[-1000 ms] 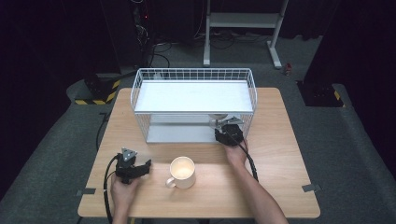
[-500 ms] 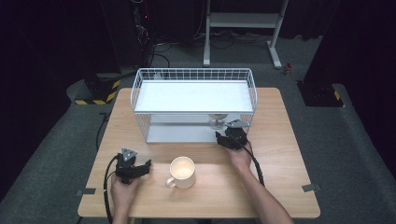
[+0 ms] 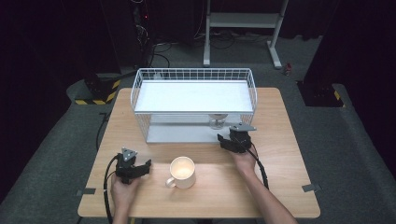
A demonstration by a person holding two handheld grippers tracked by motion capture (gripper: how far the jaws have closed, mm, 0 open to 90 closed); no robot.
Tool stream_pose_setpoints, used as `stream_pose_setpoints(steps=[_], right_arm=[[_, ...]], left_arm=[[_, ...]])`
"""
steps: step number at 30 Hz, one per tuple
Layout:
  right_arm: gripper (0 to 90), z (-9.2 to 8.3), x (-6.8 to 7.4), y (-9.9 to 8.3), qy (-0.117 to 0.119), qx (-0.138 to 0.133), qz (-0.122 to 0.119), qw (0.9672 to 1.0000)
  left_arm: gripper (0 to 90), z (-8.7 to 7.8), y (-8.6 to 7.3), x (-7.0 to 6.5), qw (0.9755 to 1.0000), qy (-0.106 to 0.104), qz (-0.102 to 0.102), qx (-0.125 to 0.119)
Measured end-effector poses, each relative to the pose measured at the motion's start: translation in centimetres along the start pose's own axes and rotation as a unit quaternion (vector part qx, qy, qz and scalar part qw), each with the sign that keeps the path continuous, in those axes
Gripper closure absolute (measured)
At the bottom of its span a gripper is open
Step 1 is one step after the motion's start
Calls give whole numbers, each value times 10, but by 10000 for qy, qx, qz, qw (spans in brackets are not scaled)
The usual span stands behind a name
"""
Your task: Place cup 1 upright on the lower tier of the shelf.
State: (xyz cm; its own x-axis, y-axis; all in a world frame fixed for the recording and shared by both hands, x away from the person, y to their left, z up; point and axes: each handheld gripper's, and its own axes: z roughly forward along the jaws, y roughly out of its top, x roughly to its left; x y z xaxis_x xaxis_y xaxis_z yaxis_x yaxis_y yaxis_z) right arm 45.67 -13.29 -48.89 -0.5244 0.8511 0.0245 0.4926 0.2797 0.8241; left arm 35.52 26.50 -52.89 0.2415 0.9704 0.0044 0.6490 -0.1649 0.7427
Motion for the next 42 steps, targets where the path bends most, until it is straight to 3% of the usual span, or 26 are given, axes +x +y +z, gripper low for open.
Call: stream_pose_setpoints(steps=[16, 42], right_arm=[[368, -25, -7, -4, 237, -267, -63, 9993], [359, -53, -18, -11, 247, -536, -55, 9982]], left_arm=[[231, 0, 0, 0, 10000, 6, -2, -4], [231, 0, 0, 0, 10000, 10, -3, -6]])
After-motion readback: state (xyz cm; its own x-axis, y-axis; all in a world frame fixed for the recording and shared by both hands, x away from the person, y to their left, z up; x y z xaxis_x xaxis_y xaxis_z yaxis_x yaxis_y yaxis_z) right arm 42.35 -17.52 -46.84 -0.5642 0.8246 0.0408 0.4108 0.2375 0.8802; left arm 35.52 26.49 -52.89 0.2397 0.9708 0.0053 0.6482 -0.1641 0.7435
